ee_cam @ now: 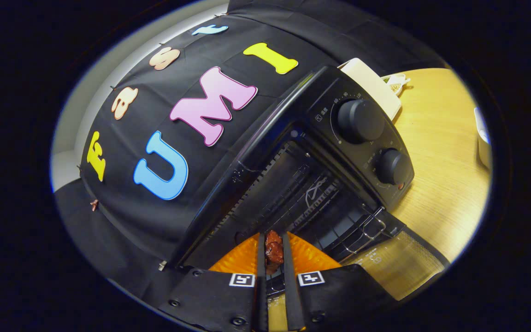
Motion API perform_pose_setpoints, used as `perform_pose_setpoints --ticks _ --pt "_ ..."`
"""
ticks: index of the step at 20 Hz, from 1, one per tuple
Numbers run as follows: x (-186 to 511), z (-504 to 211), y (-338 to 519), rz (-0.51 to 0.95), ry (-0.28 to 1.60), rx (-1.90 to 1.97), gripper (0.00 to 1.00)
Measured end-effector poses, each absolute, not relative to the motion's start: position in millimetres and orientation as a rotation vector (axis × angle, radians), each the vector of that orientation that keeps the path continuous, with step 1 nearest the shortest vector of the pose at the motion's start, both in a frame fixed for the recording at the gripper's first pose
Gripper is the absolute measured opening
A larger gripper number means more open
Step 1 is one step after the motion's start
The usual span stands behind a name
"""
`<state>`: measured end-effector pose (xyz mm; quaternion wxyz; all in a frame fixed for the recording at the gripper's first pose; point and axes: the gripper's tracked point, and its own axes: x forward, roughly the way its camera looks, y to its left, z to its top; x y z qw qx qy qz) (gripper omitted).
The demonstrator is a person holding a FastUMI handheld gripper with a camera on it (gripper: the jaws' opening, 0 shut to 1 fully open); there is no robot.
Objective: Open the toaster oven, put the food inside, and close the toaster oven door.
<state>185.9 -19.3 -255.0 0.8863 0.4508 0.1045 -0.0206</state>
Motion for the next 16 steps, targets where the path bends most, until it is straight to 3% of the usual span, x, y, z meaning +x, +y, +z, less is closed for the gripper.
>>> perform_pose_setpoints --ticks 1,2,3,6,16 --pt "184 -257 -21 -0.047 0.220 0.897 0.27" --pt "181 -254 -25 -0.042 0.221 0.866 0.49" --pt "179 -249 -29 -0.038 0.217 0.834 0.56" --pt "168 -243 -35 -0.021 0.234 0.720 0.97" --pt "77 -252 -6 0.039 0.464 0.353 0.98"
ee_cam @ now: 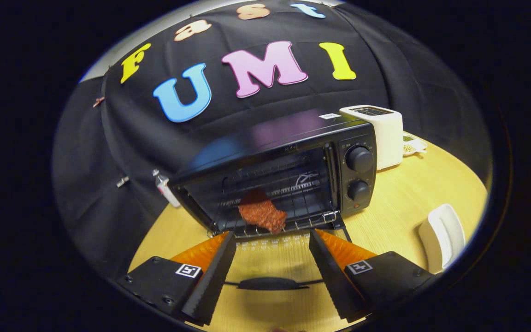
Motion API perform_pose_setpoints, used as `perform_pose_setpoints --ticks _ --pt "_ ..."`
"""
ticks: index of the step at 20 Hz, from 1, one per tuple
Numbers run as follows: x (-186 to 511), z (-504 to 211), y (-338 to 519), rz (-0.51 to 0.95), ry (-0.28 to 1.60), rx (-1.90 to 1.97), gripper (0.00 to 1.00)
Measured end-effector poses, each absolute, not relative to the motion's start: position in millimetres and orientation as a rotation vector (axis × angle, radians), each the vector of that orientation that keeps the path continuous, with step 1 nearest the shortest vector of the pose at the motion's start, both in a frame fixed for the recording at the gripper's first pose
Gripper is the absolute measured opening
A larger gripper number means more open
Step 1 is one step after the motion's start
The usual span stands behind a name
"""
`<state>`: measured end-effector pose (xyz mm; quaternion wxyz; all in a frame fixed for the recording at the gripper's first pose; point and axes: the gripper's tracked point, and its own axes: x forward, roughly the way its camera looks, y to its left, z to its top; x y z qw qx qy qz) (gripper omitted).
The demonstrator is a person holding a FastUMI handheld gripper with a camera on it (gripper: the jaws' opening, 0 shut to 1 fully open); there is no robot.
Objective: Open the toaster oven, put the food inside, and close the toaster oven door.
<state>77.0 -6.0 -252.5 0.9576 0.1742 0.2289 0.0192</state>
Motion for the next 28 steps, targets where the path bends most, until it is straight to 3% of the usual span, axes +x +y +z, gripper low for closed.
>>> perform_pose_setpoints --ticks 8,15,22,28 --pt "20 -273 -2 0.037 0.634 0.187 0.98" --pt "8 -348 7 -0.010 0.789 0.129 0.99" --pt "29 -367 11 -0.056 0.796 0.130 0.99" --pt "29 -356 19 -0.015 0.806 0.093 0.99"
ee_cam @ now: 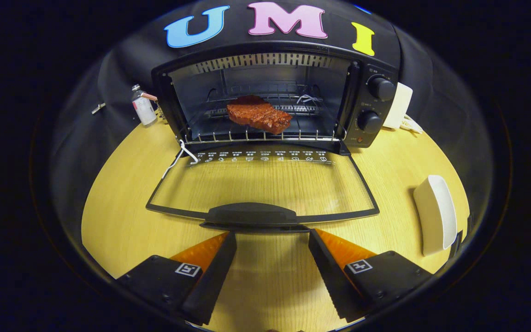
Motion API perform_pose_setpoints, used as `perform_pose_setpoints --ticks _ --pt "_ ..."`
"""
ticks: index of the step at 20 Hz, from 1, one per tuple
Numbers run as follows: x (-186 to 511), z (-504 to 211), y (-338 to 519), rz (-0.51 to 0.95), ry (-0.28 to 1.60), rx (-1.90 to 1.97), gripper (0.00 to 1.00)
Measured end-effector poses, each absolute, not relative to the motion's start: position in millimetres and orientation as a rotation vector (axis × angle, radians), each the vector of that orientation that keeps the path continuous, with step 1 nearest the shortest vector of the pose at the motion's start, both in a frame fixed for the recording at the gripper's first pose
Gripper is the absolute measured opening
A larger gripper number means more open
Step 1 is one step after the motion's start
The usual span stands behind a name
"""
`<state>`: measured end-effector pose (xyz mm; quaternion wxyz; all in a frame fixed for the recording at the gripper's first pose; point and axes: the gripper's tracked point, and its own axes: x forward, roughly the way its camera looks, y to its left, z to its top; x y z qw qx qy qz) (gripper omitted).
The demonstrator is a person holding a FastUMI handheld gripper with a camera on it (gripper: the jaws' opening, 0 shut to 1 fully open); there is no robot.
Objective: Open the toaster oven, put the food inside, and close the toaster oven door.
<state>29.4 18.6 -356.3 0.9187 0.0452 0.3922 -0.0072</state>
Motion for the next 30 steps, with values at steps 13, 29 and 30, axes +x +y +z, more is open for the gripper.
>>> perform_pose_setpoints --ticks 13,29,30 --pt "104 -158 3 0.078 0.454 0.124 0.99" --pt "10 21 -90 0.023 0.025 0.091 0.98" --pt "0 23 -99 0.008 0.018 0.090 0.98"
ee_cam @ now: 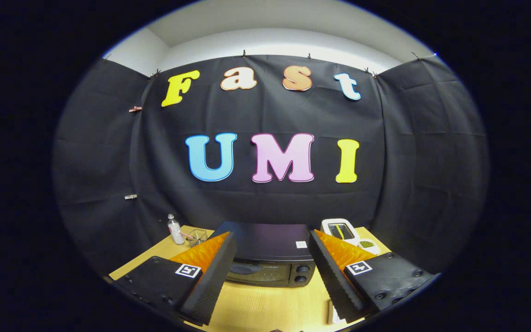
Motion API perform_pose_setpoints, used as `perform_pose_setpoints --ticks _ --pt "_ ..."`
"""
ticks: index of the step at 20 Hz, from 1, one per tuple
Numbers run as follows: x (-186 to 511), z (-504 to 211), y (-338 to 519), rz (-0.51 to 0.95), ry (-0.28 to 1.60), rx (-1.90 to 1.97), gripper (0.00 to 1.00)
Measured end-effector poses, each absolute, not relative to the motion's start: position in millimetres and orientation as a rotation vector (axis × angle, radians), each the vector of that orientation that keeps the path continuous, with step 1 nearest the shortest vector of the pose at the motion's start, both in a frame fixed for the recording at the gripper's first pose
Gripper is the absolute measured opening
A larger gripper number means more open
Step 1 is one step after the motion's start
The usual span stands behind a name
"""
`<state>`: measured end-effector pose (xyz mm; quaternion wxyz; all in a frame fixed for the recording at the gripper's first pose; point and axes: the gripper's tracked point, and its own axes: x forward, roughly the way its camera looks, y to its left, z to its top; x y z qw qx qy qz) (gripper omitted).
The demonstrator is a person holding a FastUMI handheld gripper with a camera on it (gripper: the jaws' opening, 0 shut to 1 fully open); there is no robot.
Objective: Open the toaster oven, put the food inside, and close the toaster oven door.
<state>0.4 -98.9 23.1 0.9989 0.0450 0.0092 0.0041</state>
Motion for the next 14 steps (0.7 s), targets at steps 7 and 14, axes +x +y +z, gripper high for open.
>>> perform_pose_setpoints --ticks 7,14 --pt "-16 36 -132 -0.049 -0.026 0.040 0.98" --pt "-11 35 -122 -0.031 -0.022 0.042 0.98"
